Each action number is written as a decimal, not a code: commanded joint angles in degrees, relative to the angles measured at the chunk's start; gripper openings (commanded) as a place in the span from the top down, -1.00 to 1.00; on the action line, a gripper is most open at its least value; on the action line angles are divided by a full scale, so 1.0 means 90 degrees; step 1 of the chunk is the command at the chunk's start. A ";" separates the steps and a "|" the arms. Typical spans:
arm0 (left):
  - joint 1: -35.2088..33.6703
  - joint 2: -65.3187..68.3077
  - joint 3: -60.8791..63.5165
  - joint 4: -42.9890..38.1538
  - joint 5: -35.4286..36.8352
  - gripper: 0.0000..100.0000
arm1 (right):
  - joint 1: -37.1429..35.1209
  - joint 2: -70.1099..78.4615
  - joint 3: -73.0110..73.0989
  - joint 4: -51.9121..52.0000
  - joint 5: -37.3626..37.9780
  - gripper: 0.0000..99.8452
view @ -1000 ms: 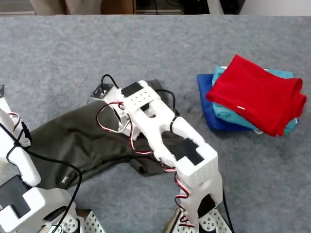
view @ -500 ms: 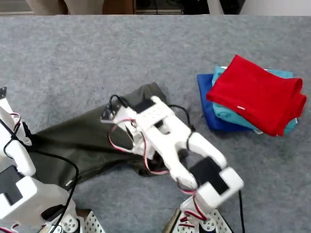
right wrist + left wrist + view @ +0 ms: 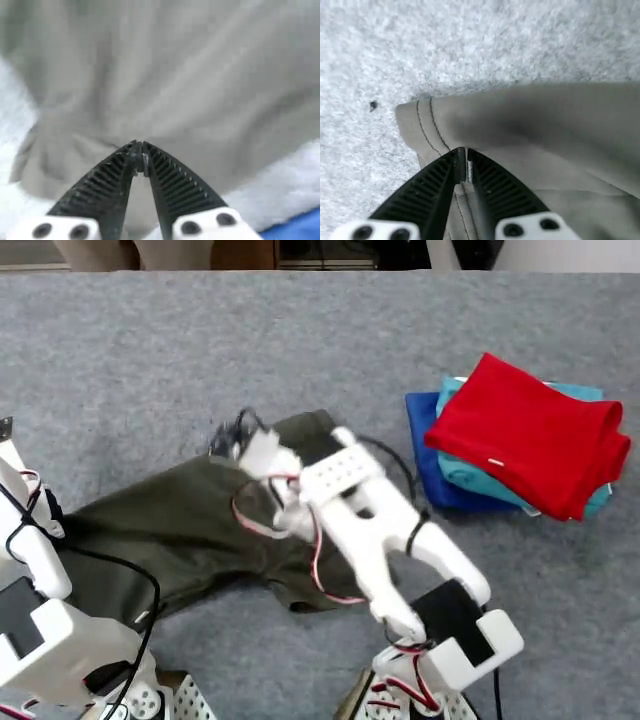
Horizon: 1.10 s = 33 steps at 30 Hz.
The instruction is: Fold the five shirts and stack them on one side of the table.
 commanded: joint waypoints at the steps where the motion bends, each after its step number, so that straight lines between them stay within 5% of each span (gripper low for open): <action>1: 0.0059 -0.0024 -0.0283 0.0000 -0.0059 0.95 | 0.0347 0.0278 -0.1128 -0.0264 0.0205 0.99; 9: 0.0059 -0.0024 -0.0234 0.0000 -0.0068 0.95 | 0.0757 0.3482 -0.4371 -0.0195 0.0313 0.99; 24: 0.0059 -0.0005 0.0088 -0.0694 -0.0635 0.95 | 0.1206 0.8845 -1.2987 0.2139 0.0342 0.99; 30: 0.0029 -0.0073 0.0068 -0.0742 -0.0694 0.96 | 0.0777 0.8376 -1.3045 0.3790 0.0967 0.99; 33: 0.0049 -0.0093 -0.0410 -0.0088 -0.0713 0.96 | 0.0767 0.7976 -1.3123 0.3839 0.0850 0.99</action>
